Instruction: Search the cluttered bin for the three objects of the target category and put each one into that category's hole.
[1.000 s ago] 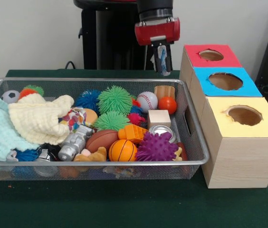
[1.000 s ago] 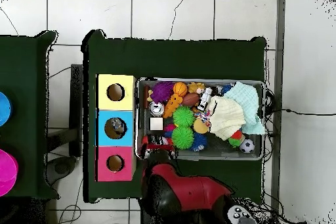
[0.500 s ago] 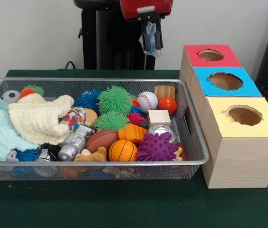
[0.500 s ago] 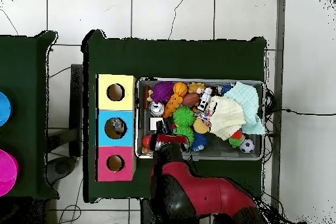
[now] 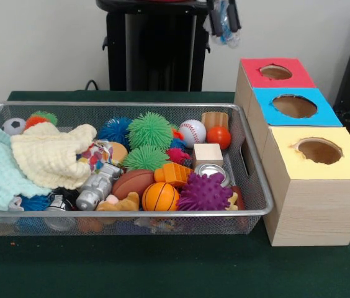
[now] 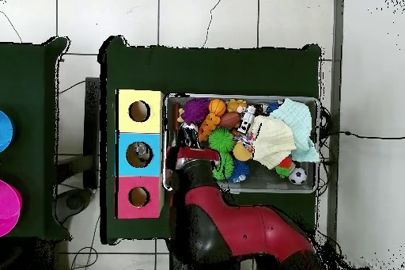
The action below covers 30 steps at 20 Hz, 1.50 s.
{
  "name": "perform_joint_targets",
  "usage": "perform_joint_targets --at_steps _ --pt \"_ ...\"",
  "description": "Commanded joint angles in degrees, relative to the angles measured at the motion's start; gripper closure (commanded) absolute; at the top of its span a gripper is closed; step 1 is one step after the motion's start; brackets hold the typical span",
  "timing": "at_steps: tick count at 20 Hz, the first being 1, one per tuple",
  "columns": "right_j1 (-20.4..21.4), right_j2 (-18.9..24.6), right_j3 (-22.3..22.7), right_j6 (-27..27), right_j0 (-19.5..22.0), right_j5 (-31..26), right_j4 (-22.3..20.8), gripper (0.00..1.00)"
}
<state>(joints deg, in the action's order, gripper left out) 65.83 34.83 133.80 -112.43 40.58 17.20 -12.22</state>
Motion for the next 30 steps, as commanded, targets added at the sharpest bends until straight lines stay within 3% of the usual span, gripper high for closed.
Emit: perform_joint_targets --at_steps 1,7,12,16,26,30 --pt "2.7 7.6 2.1 -17.9 -1.9 -6.6 7.2 1.0" --pt "-0.1 1.8 0.7 -15.9 -7.9 -2.2 10.3 1.0" --pt "-5.8 -3.4 -1.9 -13.9 -12.7 5.0 11.4 1.0" --pt "-11.4 -5.6 -4.4 -12.1 -13.6 10.5 8.5 1.0" --pt "-18.7 -9.7 -8.3 -7.7 -14.7 16.4 4.9 1.0" --pt "-19.6 -10.6 -9.0 -7.4 -14.8 16.9 4.3 1.0"
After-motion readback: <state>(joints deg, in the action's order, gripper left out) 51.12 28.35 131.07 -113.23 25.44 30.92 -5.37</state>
